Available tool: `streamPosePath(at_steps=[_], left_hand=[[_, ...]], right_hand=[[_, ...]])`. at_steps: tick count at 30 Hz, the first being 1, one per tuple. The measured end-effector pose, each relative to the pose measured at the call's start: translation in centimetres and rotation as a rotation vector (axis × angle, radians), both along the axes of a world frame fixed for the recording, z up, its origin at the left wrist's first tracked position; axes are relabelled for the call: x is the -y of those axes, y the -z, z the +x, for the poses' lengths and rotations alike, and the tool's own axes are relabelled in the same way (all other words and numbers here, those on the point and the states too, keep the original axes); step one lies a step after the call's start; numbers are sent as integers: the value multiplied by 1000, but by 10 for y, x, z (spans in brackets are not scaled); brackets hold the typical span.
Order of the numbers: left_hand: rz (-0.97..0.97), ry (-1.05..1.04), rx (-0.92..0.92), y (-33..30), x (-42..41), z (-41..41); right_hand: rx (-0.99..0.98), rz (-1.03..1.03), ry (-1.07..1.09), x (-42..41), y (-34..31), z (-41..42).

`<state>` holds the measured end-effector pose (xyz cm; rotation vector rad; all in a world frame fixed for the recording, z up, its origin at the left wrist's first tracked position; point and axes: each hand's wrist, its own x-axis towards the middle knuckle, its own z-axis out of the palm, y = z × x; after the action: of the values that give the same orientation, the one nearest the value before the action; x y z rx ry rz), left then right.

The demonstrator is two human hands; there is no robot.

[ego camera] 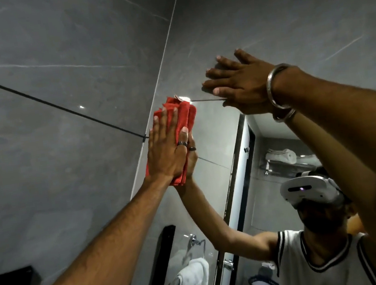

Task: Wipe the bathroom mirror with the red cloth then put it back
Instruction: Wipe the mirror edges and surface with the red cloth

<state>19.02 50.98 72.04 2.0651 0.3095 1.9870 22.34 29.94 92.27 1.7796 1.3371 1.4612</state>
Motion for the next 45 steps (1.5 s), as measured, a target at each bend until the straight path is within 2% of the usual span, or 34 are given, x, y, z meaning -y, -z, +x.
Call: streamPosePath(at_steps=[3, 9, 16, 24, 32, 41, 45], left_hand=[[1, -6, -6, 32, 4, -2], [-25, -45, -39, 110, 5, -7], [-48, -41, -107, 194, 9, -13], [-20, -101, -149, 305, 1, -5], [-132, -84, -113, 417, 10, -3], [-496, -28, 28, 424, 65, -5], [-487, 27, 23, 429, 102, -2]], right_hand=[[-80, 1, -80, -1, 33, -15], [-36, -133, -67, 6, 124, -28], [-46, -138, -70, 25, 191, -28], [-73, -150, -126, 26, 297, -17], [-86, -230, -158, 29, 373, 2], [-162, -271, -253, 85, 422, 18], [-165, -294, -226, 111, 432, 28]])
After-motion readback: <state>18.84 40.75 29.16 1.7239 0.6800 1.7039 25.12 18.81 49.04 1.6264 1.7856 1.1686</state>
